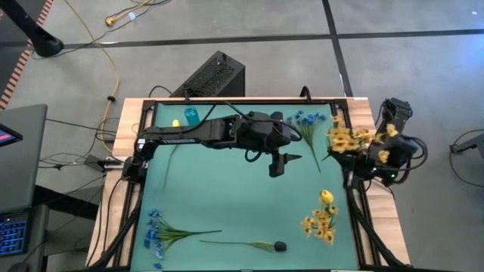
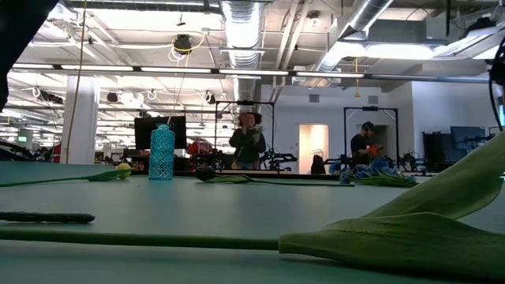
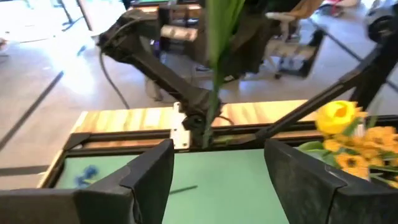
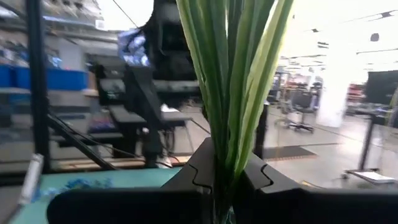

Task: Sort flowers into vase by color
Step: Put the yellow flower into the transparent vase

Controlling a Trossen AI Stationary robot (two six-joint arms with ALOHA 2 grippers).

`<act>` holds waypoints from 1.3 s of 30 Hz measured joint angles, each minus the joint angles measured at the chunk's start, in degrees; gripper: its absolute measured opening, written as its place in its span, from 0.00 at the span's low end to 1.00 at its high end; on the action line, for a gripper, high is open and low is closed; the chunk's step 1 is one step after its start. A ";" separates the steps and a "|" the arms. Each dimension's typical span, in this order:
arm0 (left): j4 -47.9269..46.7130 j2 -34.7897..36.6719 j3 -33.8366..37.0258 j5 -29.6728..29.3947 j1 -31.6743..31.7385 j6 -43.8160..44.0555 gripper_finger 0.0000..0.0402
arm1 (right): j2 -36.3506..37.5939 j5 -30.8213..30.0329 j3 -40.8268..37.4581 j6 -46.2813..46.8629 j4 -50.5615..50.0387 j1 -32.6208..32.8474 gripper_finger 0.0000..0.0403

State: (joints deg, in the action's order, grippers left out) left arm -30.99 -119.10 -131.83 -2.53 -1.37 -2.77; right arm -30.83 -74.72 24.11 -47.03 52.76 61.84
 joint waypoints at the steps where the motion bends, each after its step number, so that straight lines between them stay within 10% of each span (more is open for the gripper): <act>1: -0.05 0.01 0.00 -0.13 0.11 -0.31 0.60 | 0.01 0.57 0.62 0.00 -0.19 0.72 0.12; 19: -7.73 0.00 0.00 -1.32 -1.48 0.17 0.60 | -3.72 8.01 2.01 6.21 0.46 19.15 0.12; 39: -18.66 0.01 0.04 -13.35 -7.81 1.21 0.60 | -24.42 -2.37 9.14 15.46 0.25 33.90 0.12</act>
State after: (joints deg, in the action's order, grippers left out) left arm -49.65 -119.09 -131.79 -15.88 -9.18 -1.56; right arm -55.25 -77.09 33.26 -31.56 53.01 95.74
